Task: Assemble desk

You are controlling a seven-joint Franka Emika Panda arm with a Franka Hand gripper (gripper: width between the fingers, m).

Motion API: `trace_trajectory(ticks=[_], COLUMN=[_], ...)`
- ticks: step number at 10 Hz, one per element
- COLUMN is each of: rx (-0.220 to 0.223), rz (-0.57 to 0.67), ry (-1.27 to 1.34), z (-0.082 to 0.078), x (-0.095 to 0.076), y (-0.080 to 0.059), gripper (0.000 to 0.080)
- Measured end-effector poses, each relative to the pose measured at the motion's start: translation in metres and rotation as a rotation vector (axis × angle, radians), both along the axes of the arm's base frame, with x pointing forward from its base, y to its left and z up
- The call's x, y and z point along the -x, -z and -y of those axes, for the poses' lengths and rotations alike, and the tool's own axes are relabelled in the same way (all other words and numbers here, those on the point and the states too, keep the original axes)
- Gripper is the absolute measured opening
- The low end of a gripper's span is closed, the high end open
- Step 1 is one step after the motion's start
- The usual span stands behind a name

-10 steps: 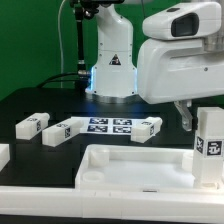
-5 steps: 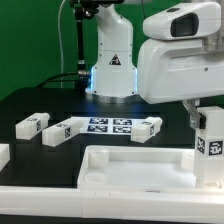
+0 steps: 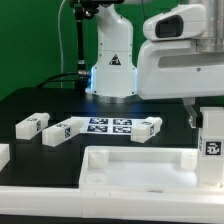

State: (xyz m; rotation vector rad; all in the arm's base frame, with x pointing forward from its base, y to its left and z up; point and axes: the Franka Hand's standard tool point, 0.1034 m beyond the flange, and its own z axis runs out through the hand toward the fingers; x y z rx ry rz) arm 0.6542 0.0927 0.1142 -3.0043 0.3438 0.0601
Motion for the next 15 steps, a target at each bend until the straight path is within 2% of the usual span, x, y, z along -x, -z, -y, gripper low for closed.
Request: trace_trajectory(ticks=[6, 9, 12, 13, 14, 15], rx=[0.006, -0.006, 0.005, 0.004, 0.012, 0.009], rz=[-0.072, -0.117, -0.141, -0.137, -0.157, -0.15], ry=[0.578, 0.862, 0.897, 0.853, 0.77, 0.722], z=[-0.0027, -0.004, -0.0055, -0.0055, -0.0034, -0.0036], x=[0.0009, 0.001, 0.0017, 0.002, 0.0055, 0.0047], y=[0.0016, 0.0015, 0.0003, 0.0005, 0.0013, 0.0015], gripper=[0.029, 0.029, 0.029, 0.0471, 0.0588, 0.0588])
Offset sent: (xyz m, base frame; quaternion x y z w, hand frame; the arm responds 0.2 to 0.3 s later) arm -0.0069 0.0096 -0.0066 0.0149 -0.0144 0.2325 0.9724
